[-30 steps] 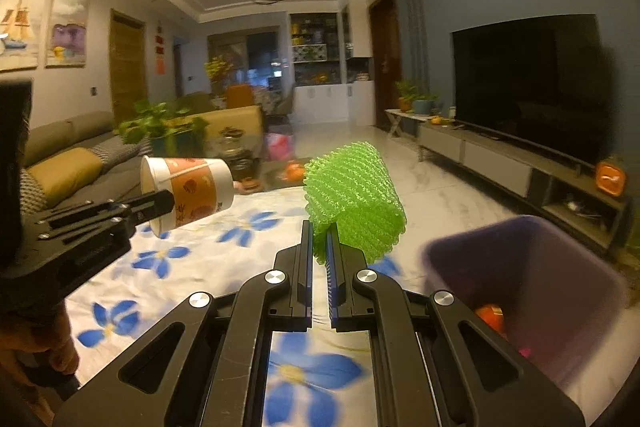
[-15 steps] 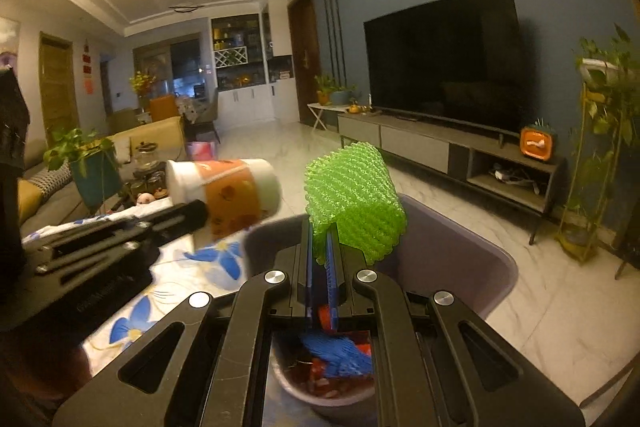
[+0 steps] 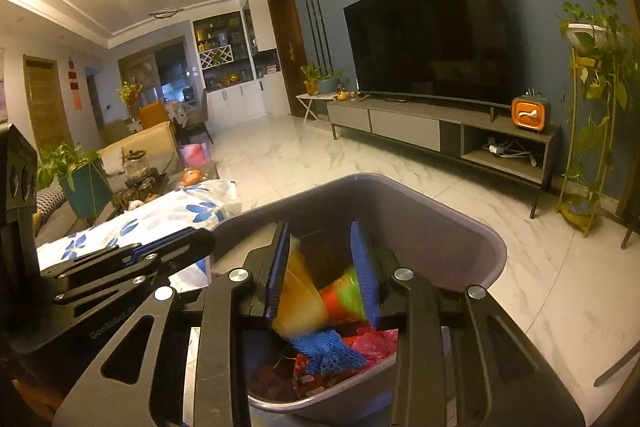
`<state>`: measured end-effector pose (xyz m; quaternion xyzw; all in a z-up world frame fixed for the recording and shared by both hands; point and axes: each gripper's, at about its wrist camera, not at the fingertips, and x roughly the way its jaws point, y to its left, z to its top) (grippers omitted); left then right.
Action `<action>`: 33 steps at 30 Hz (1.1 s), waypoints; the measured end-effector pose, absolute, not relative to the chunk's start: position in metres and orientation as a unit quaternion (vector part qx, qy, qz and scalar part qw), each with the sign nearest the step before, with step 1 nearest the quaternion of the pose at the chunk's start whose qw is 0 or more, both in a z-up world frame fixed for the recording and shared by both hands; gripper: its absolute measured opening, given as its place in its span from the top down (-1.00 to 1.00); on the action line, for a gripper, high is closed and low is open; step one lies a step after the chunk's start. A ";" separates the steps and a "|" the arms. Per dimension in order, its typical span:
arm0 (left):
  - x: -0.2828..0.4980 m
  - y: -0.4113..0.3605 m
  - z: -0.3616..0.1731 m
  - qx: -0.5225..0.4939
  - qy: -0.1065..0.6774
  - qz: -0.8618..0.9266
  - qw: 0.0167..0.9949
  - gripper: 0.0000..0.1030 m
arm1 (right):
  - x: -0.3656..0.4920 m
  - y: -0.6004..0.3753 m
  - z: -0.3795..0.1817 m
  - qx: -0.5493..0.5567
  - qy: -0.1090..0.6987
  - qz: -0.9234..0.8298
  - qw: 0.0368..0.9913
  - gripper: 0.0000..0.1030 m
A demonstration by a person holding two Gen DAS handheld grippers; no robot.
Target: Collect trash
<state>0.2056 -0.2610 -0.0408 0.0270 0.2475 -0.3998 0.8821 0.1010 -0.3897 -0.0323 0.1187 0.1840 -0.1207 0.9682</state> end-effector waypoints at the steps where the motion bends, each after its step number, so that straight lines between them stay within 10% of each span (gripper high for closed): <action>1: 0.205 -0.258 -0.041 0.023 0.246 -0.399 0.883 0.45 | 0.102 -0.390 -0.033 0.121 0.186 -0.120 0.968 0.34; 11: 0.175 -0.209 -0.029 0.016 0.200 -0.283 0.938 -0.62 | 0.096 -0.370 -0.032 0.085 0.187 -0.140 0.969 -0.51; 33: 0.072 -0.101 -0.009 0.014 0.190 -0.147 0.971 -0.89 | 0.027 -0.284 -0.005 0.023 0.184 -0.154 0.970 -0.89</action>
